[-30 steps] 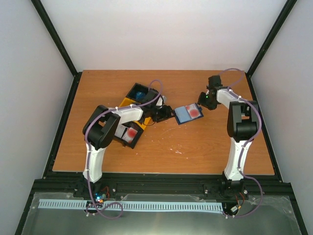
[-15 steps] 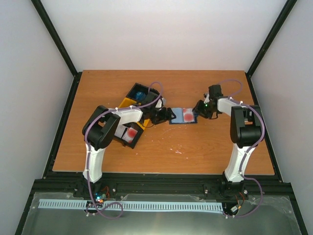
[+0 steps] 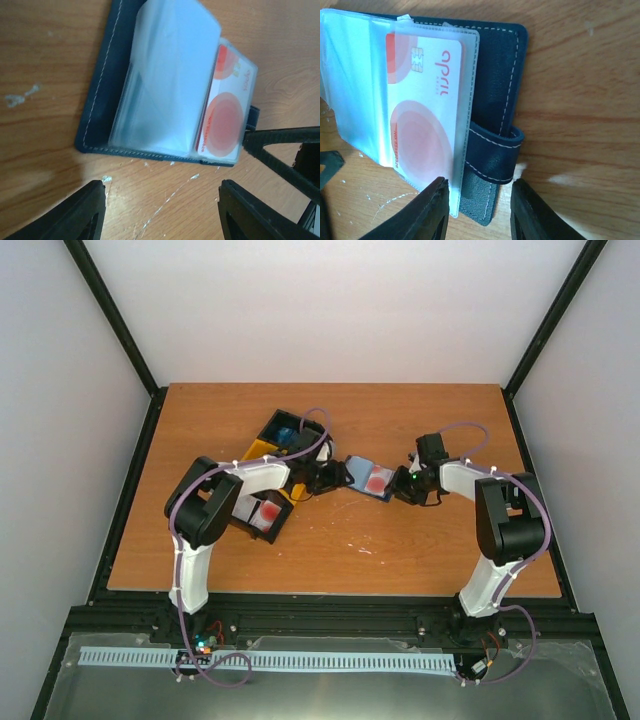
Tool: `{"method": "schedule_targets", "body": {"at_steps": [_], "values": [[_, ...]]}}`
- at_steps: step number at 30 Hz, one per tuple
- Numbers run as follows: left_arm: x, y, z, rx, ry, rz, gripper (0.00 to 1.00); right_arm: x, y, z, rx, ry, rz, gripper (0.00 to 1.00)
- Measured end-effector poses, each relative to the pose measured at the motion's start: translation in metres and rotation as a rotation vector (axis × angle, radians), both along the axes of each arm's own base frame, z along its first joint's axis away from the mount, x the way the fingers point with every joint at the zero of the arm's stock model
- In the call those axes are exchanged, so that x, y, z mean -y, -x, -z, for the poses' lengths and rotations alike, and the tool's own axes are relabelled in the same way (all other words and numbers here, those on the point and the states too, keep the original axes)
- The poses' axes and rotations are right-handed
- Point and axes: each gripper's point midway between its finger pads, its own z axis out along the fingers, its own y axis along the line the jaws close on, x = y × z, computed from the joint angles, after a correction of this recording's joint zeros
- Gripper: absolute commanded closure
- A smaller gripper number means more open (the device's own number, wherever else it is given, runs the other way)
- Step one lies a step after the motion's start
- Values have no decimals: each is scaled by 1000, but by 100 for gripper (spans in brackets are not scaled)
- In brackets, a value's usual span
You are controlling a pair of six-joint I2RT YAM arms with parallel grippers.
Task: Put the credit cards into the card holder
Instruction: Turn over the card slot in the card holder.
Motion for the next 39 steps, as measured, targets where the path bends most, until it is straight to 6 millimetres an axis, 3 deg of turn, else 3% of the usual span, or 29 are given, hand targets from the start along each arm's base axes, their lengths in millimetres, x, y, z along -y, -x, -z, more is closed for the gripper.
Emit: {"method": "schedule_targets", "body": {"at_steps": [5,9,12,16,21,27,39], "values": [[5,-19,-15,52,-26,-8,41,4,-2,1,7,29,6,61],[7,-37,-29,130,-50,-15,52,13,-8,0,23,90,11,60],[8,-42,-27,149,-71,0,64,18,-11,0,25,125,13,61],[13,-49,-10,144,-95,24,65,21,-13,1,26,148,8,62],[12,-47,13,102,-125,32,66,21,-13,2,24,151,4,62],[17,-46,12,97,-107,55,80,21,-15,2,24,151,1,62],[25,-35,12,54,-58,103,83,17,-21,3,27,141,-8,66]]}}
